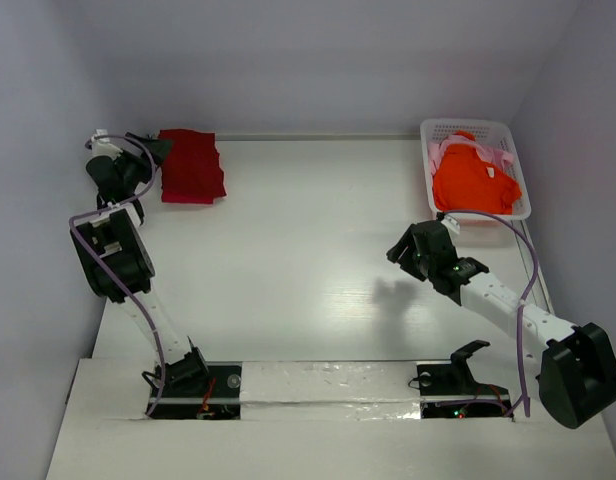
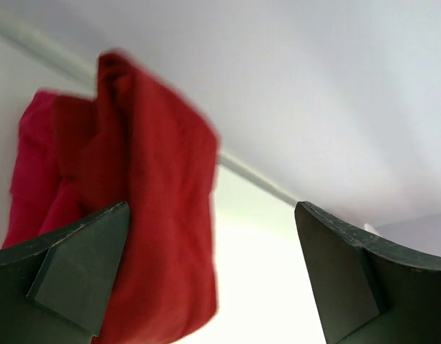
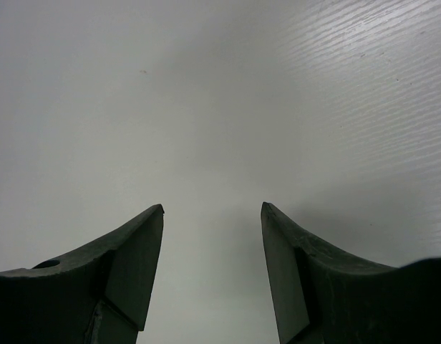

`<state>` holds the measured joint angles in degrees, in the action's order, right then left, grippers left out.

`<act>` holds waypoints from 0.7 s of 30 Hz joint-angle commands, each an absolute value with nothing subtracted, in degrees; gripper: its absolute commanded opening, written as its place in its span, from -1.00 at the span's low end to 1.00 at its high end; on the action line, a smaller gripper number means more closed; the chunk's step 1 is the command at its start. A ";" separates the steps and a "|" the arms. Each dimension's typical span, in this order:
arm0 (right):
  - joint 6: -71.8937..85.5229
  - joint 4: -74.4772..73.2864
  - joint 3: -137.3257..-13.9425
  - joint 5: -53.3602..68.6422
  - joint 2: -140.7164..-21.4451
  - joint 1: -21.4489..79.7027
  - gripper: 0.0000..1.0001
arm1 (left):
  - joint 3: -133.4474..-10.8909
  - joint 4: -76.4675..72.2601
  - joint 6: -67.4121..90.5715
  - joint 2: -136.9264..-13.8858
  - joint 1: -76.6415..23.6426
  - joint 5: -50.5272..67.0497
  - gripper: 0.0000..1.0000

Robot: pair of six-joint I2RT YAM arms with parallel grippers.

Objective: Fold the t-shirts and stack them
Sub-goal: Neatly place the folded tshirt to the corner

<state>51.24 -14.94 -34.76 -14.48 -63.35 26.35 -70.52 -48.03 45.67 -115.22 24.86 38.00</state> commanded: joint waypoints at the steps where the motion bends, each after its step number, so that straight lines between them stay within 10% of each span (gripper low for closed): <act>1: 50.72 -13.09 -35.42 -14.41 -62.32 26.72 0.25 | -69.17 -53.27 43.43 -106.54 25.22 36.74 0.98; 21: 47.64 -20.47 -44.89 -19.58 -57.92 26.72 0.26 | -61.18 -66.69 59.14 -97.91 16.97 49.48 0.98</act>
